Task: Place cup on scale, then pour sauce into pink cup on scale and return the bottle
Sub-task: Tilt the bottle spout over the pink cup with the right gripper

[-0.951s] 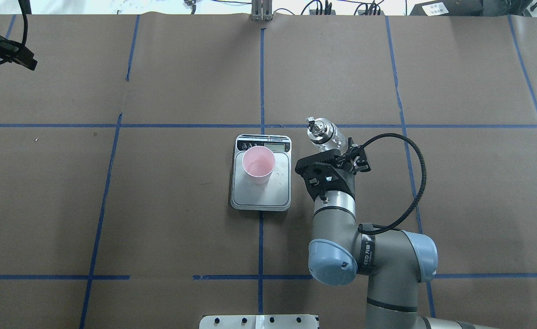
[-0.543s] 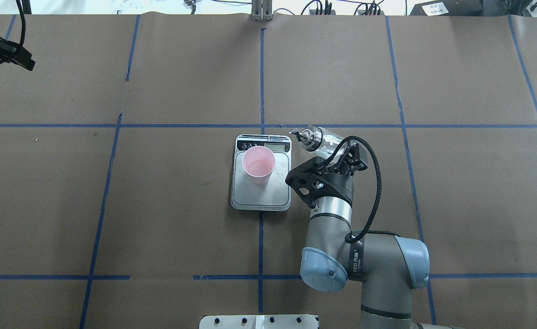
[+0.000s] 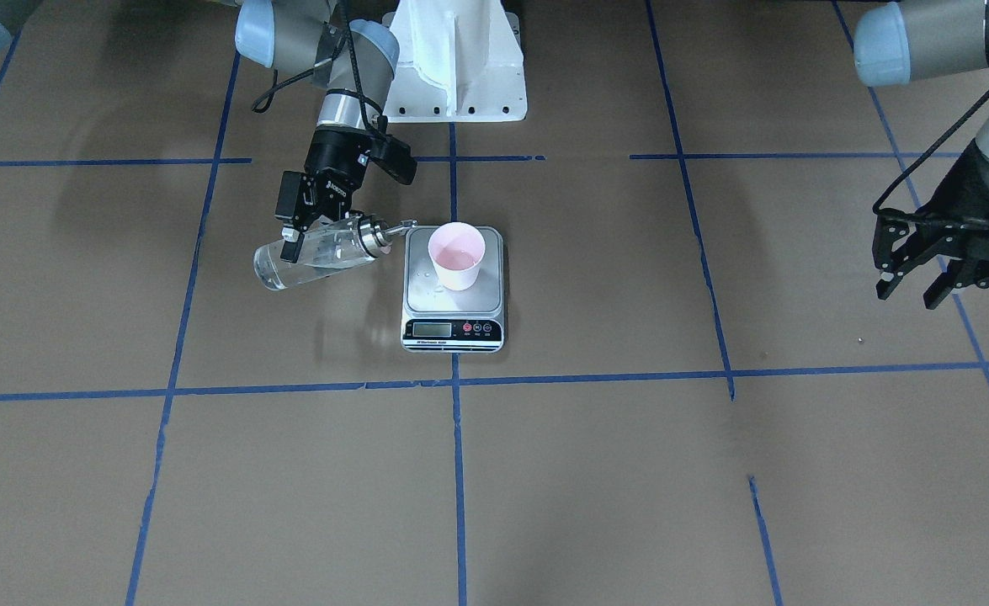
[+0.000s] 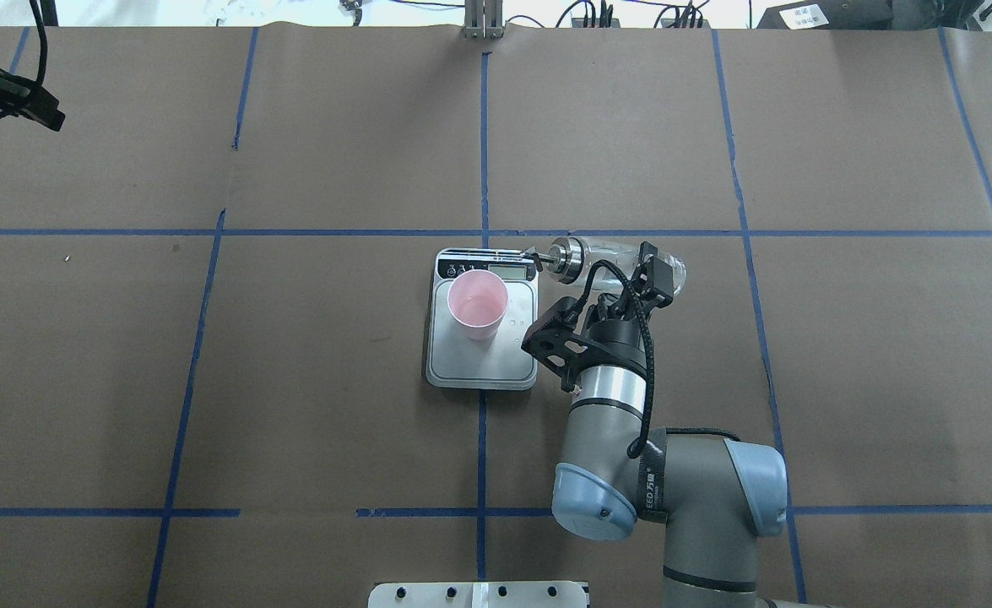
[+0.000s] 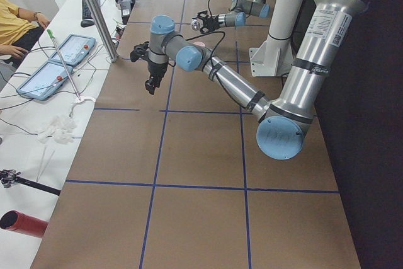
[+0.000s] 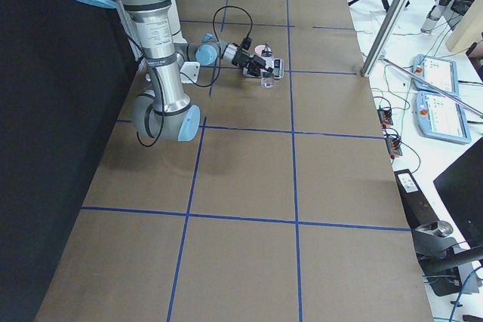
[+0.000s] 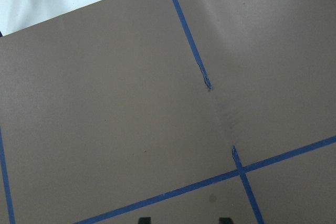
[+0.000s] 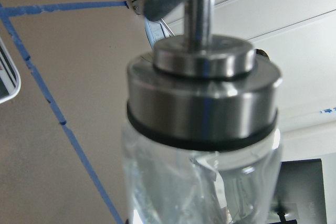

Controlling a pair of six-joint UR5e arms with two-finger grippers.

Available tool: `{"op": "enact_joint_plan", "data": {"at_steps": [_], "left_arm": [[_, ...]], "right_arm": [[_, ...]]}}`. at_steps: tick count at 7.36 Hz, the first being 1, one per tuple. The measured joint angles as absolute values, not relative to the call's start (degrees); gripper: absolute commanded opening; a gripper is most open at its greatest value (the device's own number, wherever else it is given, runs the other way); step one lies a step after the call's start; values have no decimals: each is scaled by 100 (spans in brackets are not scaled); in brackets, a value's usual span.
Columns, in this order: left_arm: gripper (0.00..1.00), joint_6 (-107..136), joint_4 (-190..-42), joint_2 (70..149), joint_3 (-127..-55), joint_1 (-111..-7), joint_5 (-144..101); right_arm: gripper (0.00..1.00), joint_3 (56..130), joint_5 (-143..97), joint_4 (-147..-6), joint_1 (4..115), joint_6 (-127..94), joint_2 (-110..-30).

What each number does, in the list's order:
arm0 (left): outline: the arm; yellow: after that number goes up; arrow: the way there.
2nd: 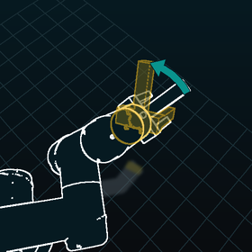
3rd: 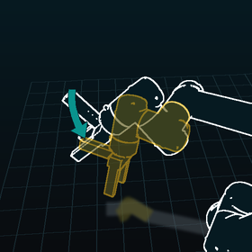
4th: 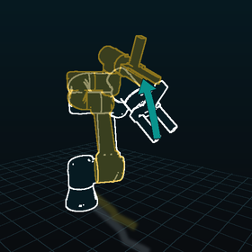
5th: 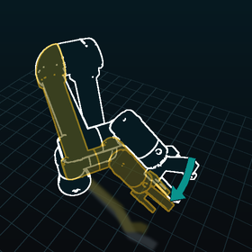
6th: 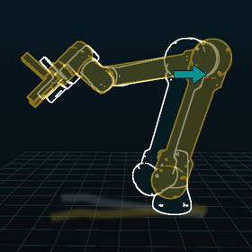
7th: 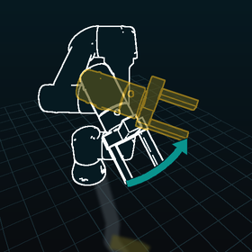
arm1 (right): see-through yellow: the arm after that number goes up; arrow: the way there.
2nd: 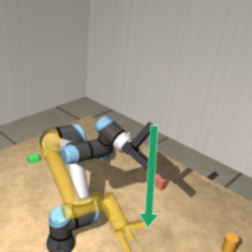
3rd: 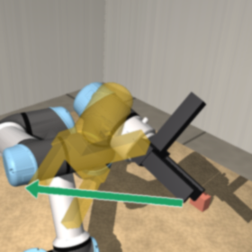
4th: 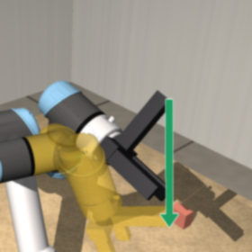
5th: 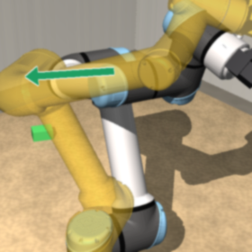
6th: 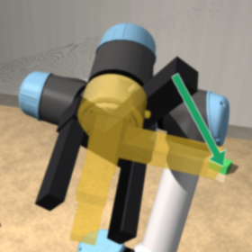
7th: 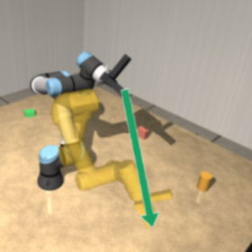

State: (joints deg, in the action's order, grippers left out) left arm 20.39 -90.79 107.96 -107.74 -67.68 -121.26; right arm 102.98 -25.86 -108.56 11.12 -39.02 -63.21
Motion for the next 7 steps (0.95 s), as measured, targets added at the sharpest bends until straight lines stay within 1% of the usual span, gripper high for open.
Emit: {"op": "enact_joint_plan", "data": {"at_steps": [3, 7], "left_arm": [[54, 2039, -9079, 10793, -10775, -6768, -12126], [54, 2039, -9077, 10793, -10773, -6768, -12129]], "right_arm": [[0, 10293, -2567, -11482, 1108, -3533, -6139], [0, 10292, -2401, -11852, 1107, -3021, -6097]]}}
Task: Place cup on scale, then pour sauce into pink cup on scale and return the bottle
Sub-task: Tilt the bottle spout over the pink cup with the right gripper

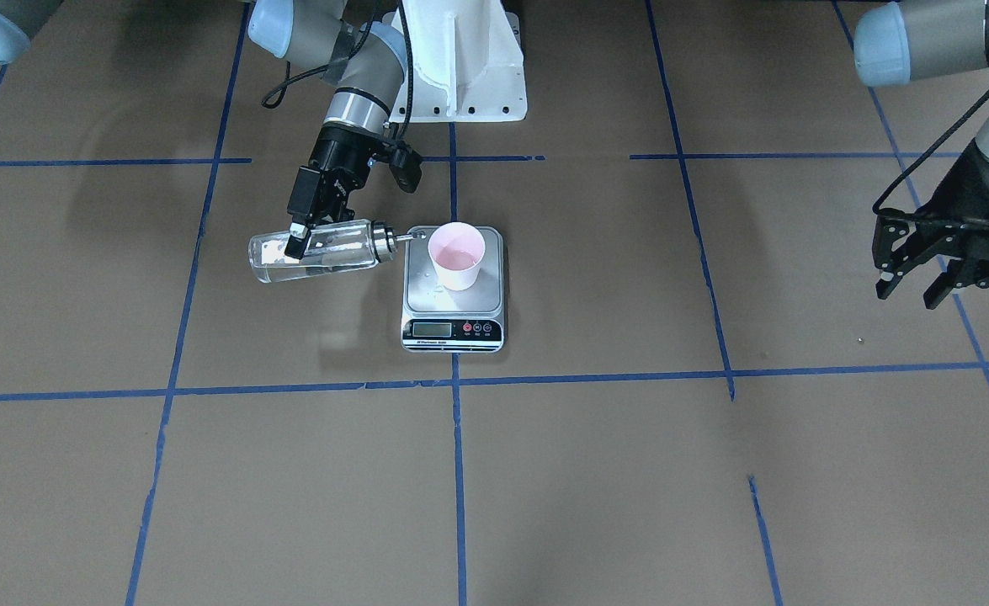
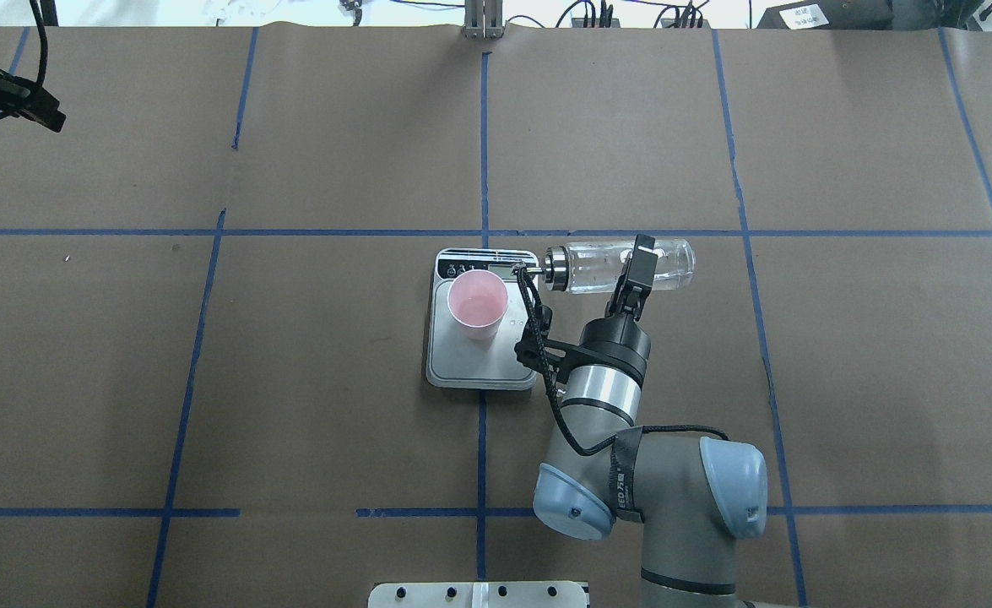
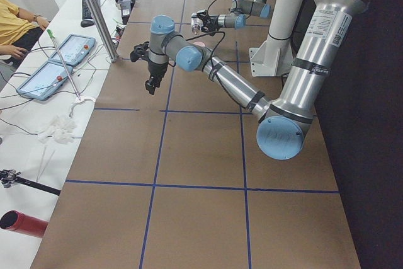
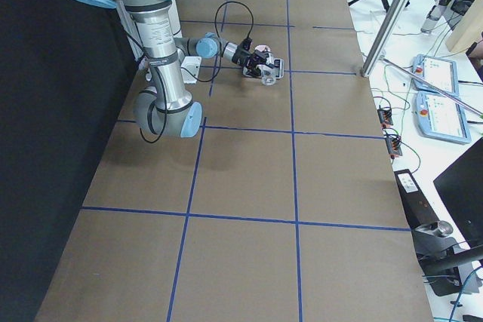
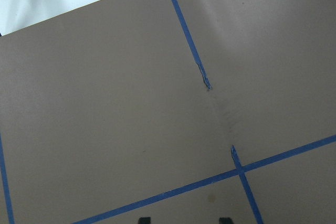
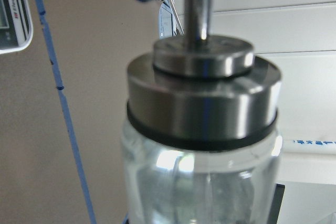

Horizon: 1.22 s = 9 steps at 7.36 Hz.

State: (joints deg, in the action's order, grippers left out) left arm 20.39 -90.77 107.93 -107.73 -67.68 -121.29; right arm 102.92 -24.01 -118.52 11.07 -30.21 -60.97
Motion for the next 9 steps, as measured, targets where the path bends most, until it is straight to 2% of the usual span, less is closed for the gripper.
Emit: {"op": "enact_joint_plan", "data": {"at_steps": [9], "left_arm": [[54, 2039, -9062, 10793, -10799, -6769, -12129]], "right_arm": [[0, 10293, -2008, -11876, 1173, -1679, -5997]]}}
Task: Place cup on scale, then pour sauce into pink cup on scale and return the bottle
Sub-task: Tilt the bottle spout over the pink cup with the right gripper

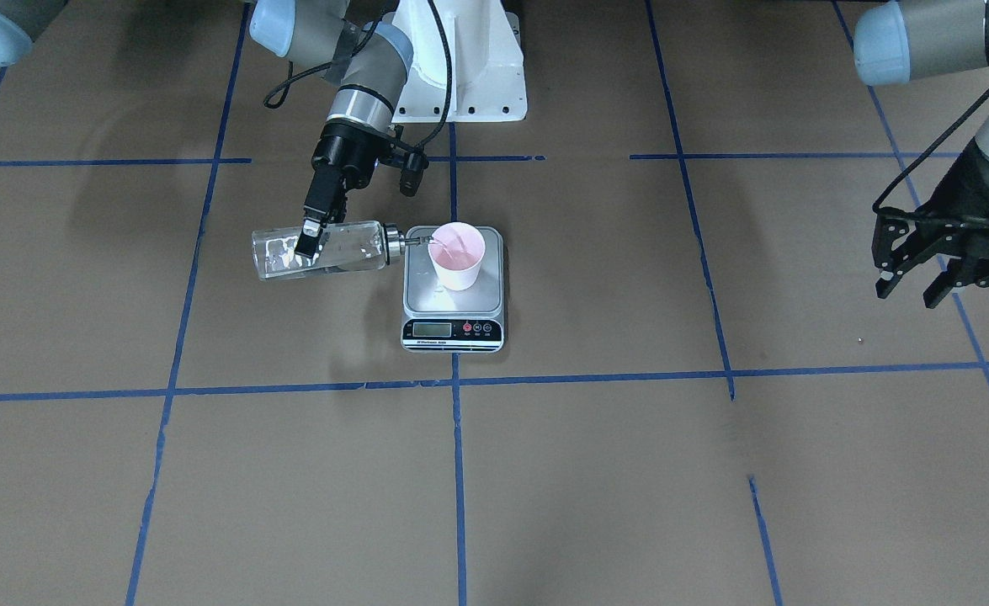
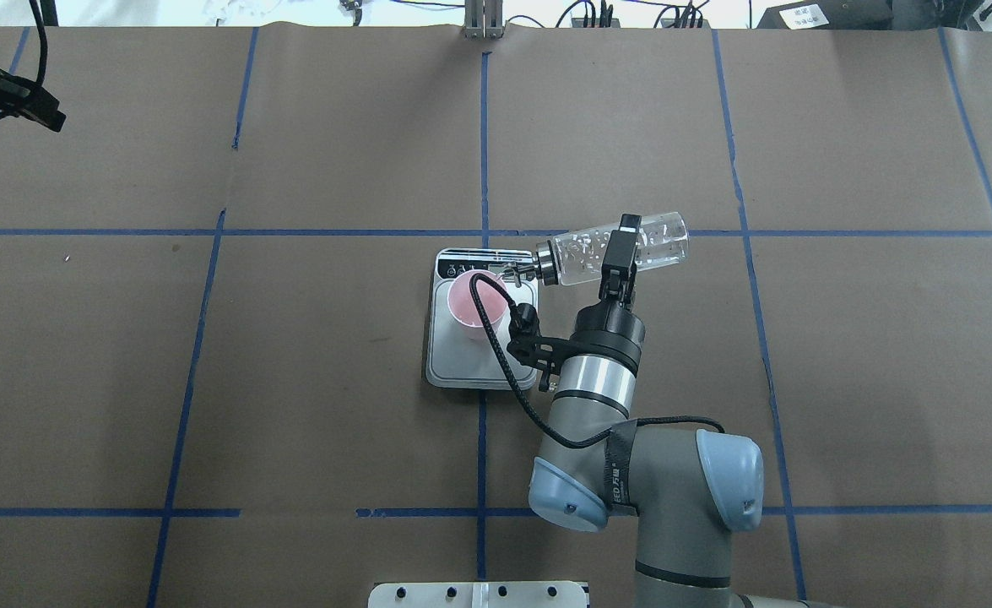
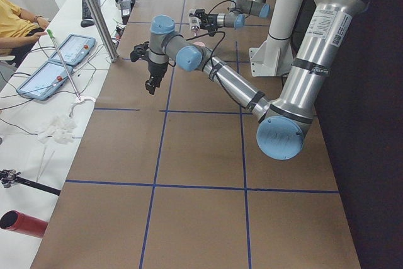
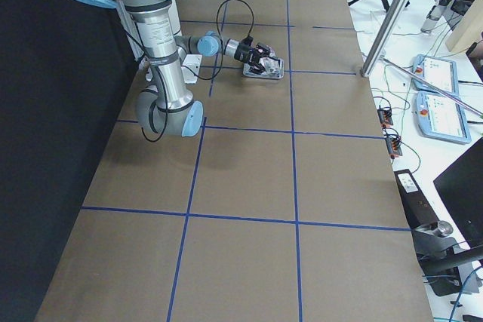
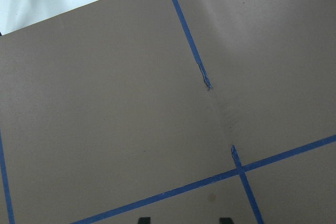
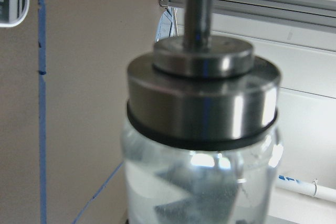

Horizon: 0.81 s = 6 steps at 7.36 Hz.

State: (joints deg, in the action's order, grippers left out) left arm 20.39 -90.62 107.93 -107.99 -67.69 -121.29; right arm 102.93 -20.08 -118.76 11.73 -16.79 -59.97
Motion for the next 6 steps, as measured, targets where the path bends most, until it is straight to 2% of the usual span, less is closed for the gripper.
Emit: {"op": "enact_joint_plan", "data": {"at_steps": [6], "left_arm": [[54, 2044, -9044, 10793, -10832, -6776, -12129]], "right_arm": [[0, 10366, -2020, -11824, 1216, -2133, -5945]]}}
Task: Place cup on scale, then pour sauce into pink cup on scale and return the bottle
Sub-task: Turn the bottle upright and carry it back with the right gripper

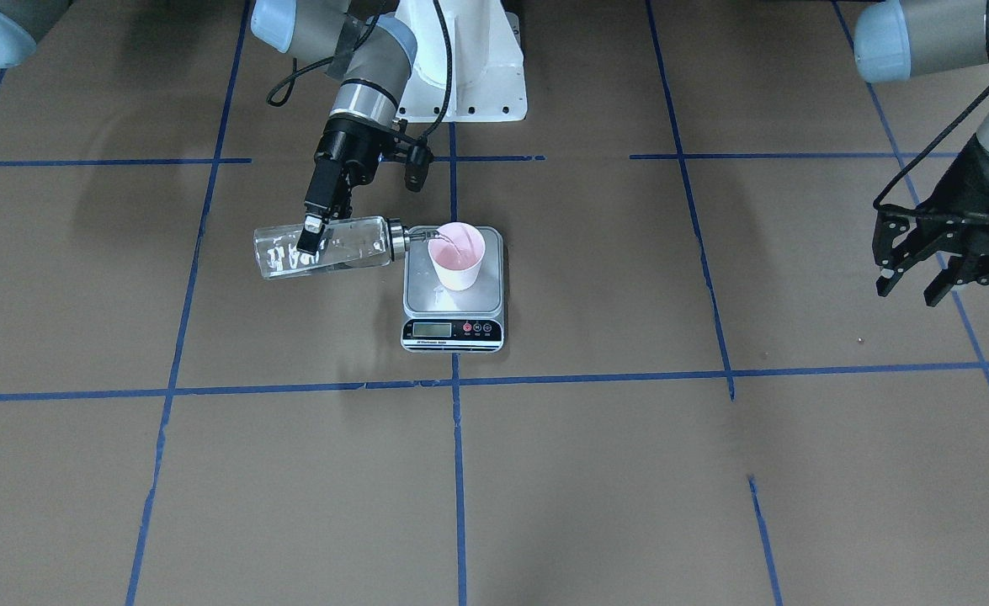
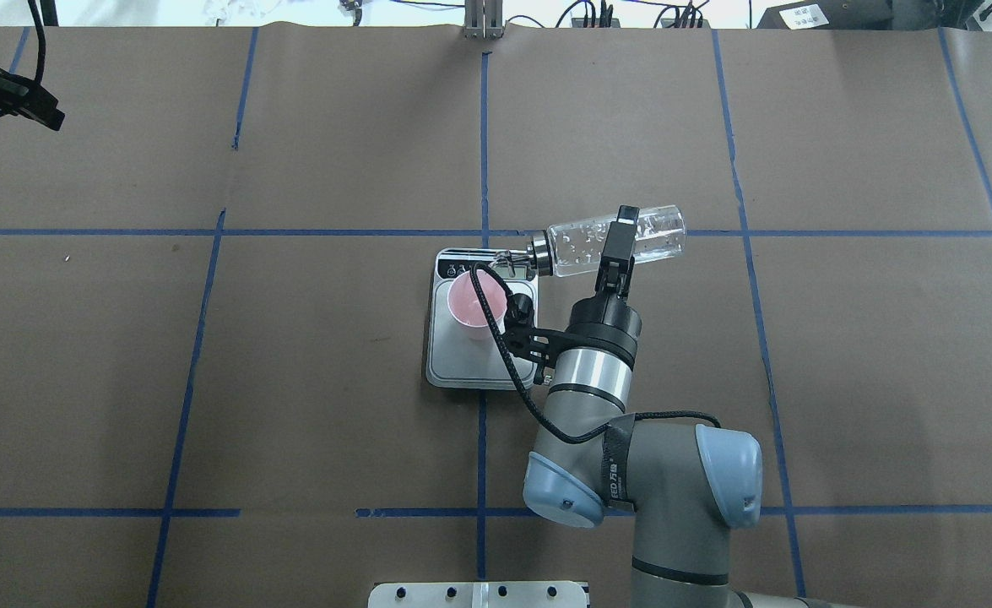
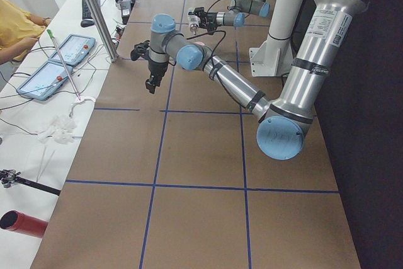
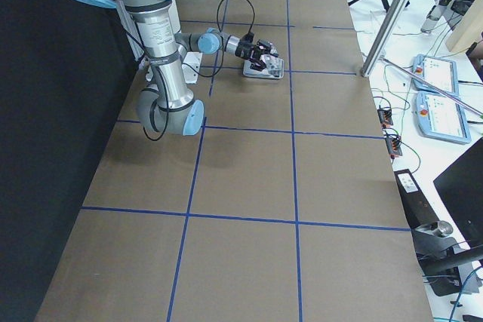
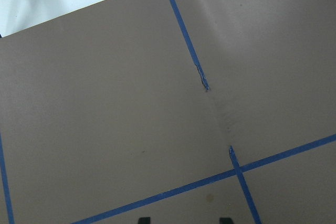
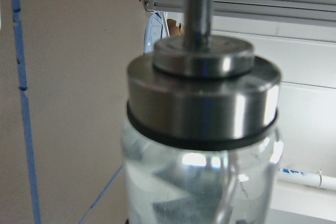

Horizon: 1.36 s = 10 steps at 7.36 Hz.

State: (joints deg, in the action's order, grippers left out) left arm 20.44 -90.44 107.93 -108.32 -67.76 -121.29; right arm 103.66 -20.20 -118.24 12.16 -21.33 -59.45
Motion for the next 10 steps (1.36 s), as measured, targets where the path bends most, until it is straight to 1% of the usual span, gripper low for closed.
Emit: {"op": "enact_joint_plan", "data": {"at_steps": [3, 5, 6, 8, 10], "left_arm": [[54, 2047, -9050, 10796, -10829, -6769, -12129], [54, 2048, -9047, 10797, -10828, -6768, -12129], [54, 2048, -9050, 10797, -10822, -6764, -12129], [54, 2053, -9052, 10796, -10805, -6761, -12129], [54, 2051, -9055, 10796, -10788, -6759, -12127]], "right_arm": [[0, 10451, -2230, -11799, 1215, -3746, -6008], [0, 10762, -2478, -11730, 1218, -4592, -6068], [0, 11008, -2674, -11438, 1234, -4991, -6188], [0, 11325, -3158, -10017, 1300, -5259, -6700], [0, 11383, -3281, -8352, 1419, -5340, -7488]]}}
